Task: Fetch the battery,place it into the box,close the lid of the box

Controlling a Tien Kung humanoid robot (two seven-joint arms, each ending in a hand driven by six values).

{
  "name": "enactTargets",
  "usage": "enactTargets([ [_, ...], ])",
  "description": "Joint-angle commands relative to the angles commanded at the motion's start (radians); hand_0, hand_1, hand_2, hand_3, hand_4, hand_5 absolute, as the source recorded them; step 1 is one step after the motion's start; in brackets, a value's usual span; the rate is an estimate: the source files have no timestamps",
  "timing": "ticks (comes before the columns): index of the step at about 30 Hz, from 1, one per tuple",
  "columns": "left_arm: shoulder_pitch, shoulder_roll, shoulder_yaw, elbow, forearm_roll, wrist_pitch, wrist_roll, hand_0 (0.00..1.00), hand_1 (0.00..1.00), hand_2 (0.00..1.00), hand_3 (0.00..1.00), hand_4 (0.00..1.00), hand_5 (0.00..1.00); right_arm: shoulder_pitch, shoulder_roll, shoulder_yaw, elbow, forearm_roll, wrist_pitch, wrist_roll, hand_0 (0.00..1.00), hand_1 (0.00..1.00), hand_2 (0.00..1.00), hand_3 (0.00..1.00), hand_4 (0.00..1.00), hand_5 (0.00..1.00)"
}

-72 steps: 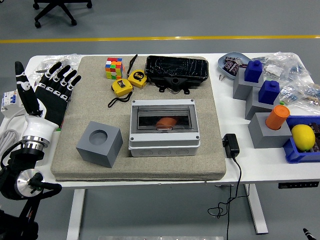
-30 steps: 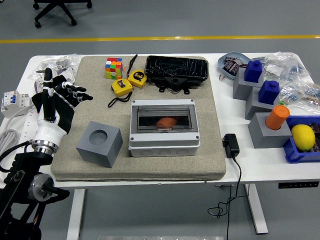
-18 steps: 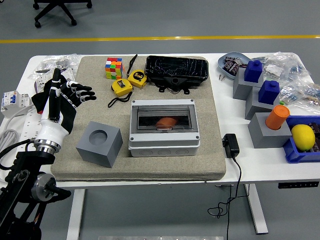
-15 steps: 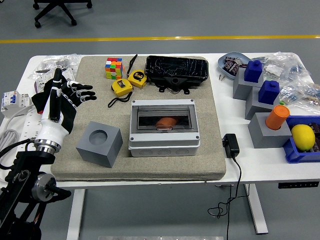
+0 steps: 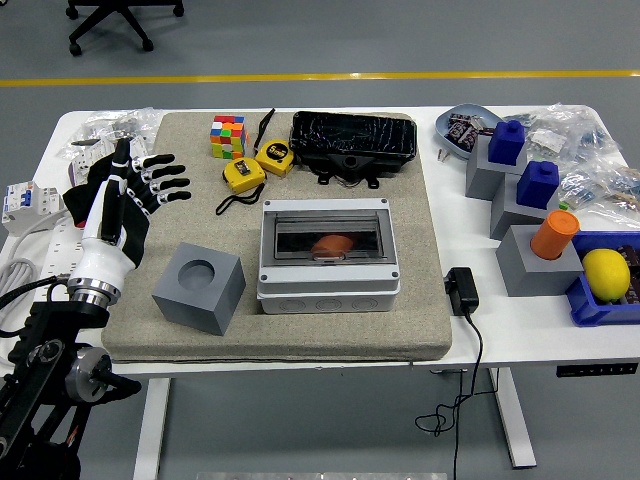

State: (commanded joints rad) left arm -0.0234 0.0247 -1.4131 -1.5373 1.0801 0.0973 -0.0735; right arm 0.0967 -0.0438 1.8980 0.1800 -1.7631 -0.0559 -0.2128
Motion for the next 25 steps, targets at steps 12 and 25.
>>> enactTargets([
  [12,0.000,0.001,0.011,0.002,-0.013,0.028,-0.053,0.450,0.529,0.551,0.561,0.989,0.897,0.001,-0.004,-0.060,0.000,0.008,0.021,-0.052,0.776,0.661,0.671,0.673,0.998,0.896],
  [25,0.000,0.003,0.013,0.007,-0.015,0.030,-0.064,0.452,0.520,0.545,0.555,0.986,0.894,0.002,-0.004,-0.005,0.000,-0.055,-0.005,-0.044,0.646,0.567,0.588,0.611,0.998,0.902],
])
